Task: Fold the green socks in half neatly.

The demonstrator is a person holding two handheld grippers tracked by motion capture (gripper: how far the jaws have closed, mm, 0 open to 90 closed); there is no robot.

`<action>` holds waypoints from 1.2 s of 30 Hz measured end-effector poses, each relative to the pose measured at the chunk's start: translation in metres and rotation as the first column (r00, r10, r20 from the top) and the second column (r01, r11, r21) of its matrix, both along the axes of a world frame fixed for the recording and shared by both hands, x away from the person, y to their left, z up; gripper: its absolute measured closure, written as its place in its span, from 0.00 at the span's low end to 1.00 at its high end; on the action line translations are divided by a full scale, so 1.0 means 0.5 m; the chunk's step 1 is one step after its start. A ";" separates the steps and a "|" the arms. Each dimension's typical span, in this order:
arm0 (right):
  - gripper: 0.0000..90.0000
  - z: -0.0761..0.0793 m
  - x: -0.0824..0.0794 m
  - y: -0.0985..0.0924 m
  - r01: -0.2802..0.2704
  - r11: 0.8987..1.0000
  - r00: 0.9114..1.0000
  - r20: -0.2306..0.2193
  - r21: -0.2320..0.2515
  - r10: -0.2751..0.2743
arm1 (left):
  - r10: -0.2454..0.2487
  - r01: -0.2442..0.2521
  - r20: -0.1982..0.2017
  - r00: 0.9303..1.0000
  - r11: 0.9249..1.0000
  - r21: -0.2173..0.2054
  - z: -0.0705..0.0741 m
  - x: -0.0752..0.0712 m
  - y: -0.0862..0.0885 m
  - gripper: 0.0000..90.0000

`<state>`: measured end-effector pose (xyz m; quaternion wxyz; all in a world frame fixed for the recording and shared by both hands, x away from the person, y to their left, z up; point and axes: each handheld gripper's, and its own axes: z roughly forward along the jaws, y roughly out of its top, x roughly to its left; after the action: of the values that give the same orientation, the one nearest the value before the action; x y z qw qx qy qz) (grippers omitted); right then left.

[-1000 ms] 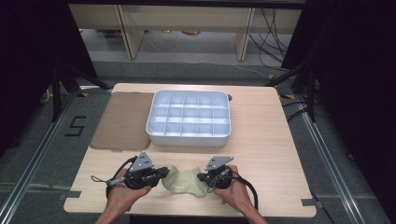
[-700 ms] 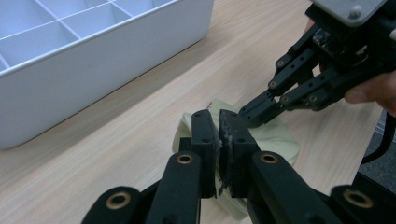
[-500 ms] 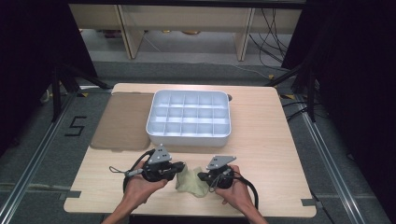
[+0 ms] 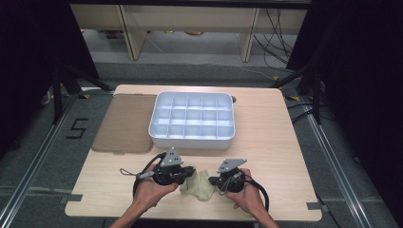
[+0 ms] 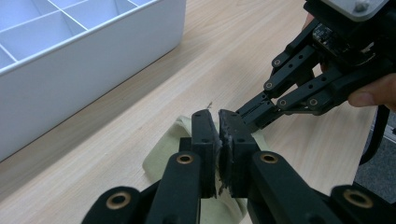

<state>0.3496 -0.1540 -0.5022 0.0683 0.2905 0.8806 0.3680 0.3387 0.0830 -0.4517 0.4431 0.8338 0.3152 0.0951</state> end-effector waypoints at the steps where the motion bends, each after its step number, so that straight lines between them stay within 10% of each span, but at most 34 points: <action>1: 1.00 0.000 -0.002 0.000 0.016 1.000 1.000 -0.015 0.018 -0.015 | -0.006 0.006 -0.005 1.000 1.000 -0.004 -0.002 0.001 -0.005 0.94; 23: 0.98 0.035 0.027 -0.083 0.094 0.995 0.995 0.023 0.030 -0.095 | -0.075 0.078 -0.054 0.996 0.996 0.052 -0.061 0.014 -0.093 0.93; 36: 0.97 0.043 0.027 -0.092 0.101 0.994 0.994 0.030 0.038 -0.102 | -0.092 0.086 -0.070 0.993 0.993 -0.081 -0.033 0.018 -0.063 0.65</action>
<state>0.3631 -0.2002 -0.4807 0.0958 0.3300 0.8568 0.3845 0.3477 0.0516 -0.4680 0.4674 0.8320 0.2971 0.0320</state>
